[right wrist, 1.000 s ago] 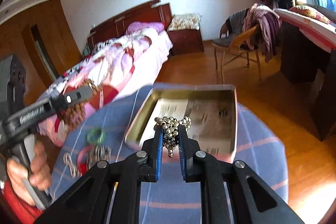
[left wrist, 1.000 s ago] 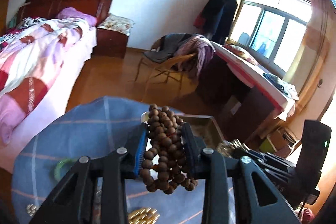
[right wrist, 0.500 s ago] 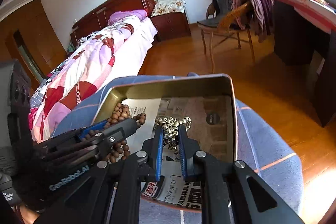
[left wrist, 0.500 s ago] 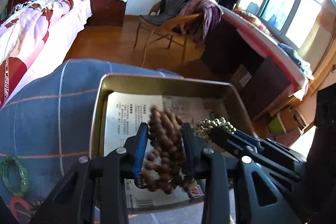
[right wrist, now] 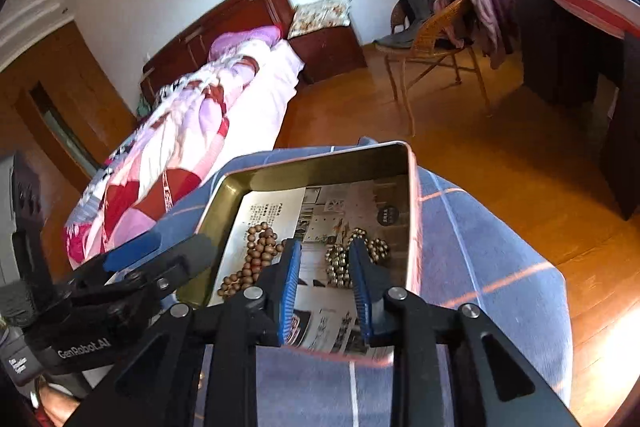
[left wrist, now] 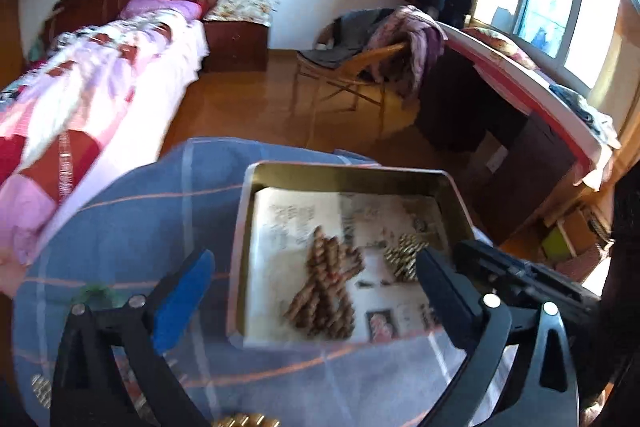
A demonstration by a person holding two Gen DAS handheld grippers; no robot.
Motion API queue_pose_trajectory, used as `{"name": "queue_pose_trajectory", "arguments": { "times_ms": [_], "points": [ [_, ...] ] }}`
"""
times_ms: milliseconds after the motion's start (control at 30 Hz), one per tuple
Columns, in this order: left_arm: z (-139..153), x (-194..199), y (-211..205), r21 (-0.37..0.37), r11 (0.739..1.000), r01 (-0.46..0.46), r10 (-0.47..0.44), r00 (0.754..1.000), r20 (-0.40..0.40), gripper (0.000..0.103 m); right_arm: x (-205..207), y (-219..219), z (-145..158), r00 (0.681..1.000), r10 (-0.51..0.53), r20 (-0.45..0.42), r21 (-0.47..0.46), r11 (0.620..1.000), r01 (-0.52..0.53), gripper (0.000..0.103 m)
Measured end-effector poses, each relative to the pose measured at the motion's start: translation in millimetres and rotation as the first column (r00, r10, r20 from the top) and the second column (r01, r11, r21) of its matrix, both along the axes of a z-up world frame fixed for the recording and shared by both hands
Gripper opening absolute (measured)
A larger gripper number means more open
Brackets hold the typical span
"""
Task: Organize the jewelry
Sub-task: 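Carry both held pieces into the pink tin and open both grippers, then grasp the pearl necklace with the left gripper while the right grasps the gold beads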
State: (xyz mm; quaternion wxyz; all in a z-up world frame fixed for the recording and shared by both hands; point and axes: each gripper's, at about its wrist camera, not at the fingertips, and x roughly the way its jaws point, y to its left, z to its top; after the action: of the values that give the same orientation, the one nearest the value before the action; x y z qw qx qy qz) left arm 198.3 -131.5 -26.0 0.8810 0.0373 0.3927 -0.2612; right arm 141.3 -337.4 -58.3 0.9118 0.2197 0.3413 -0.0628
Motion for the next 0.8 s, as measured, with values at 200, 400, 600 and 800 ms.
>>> {"name": "queue_pose_trajectory", "arguments": {
  "times_ms": [200, 400, 600, 800],
  "points": [
    [-4, -50, 49, 0.043, 0.997, -0.063, 0.061, 0.997, 0.043, 0.103, -44, 33, -7, 1.000, 0.002, -0.021, -0.042, 0.999, -0.003, 0.034],
    [-15, -94, 107, 0.036, 0.984, -0.177, 0.175, 0.984, 0.042, 0.103, -69, 73, -24, 0.996, 0.065, -0.065, -0.029, 0.997, -0.067, 0.073],
    [-30, -119, 150, 0.085, 0.946, -0.314, 0.310, 0.949, 0.054, 0.103, -79, 113, -34, 0.987, 0.138, -0.088, -0.023, 0.990, -0.140, 0.073],
    [-46, -131, 193, 0.017, 0.924, -0.382, 0.382, 0.924, -0.023, 0.103, -81, 146, -38, 0.969, 0.223, -0.104, -0.029, 0.973, -0.227, 0.073]
  ]
}}
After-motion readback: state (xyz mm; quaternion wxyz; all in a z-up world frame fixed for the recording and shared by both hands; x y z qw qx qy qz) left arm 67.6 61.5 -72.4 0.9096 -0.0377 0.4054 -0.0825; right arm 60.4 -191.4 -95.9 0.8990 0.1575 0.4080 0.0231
